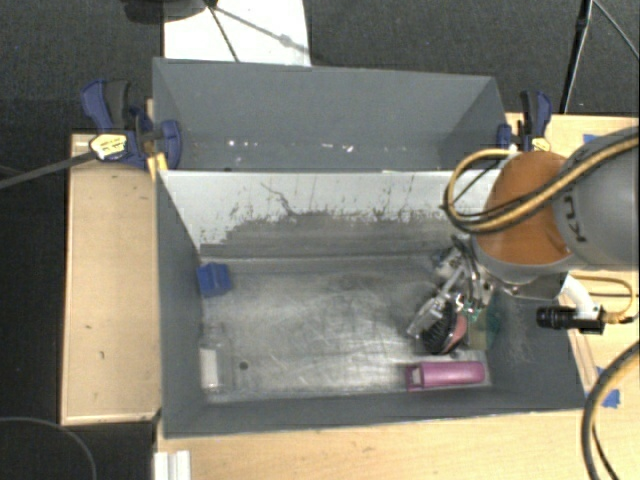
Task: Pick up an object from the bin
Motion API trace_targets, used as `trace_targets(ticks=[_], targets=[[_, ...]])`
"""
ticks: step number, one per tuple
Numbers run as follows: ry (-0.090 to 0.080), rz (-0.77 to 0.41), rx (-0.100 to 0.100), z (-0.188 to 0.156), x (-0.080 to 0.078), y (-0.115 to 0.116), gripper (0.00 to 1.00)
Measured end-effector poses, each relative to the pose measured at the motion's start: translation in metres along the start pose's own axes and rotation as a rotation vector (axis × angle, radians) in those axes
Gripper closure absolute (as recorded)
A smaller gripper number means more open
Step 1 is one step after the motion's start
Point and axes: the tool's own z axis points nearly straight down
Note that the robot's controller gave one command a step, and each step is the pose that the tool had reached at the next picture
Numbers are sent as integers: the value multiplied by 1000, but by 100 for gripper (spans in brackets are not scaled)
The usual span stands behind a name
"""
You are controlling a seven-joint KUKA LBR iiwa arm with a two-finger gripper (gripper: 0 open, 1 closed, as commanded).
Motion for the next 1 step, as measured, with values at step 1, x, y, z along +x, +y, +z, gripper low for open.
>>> trace_targets(ticks=[1], targets=[[3,-237,-7,0,8,-49,0]])
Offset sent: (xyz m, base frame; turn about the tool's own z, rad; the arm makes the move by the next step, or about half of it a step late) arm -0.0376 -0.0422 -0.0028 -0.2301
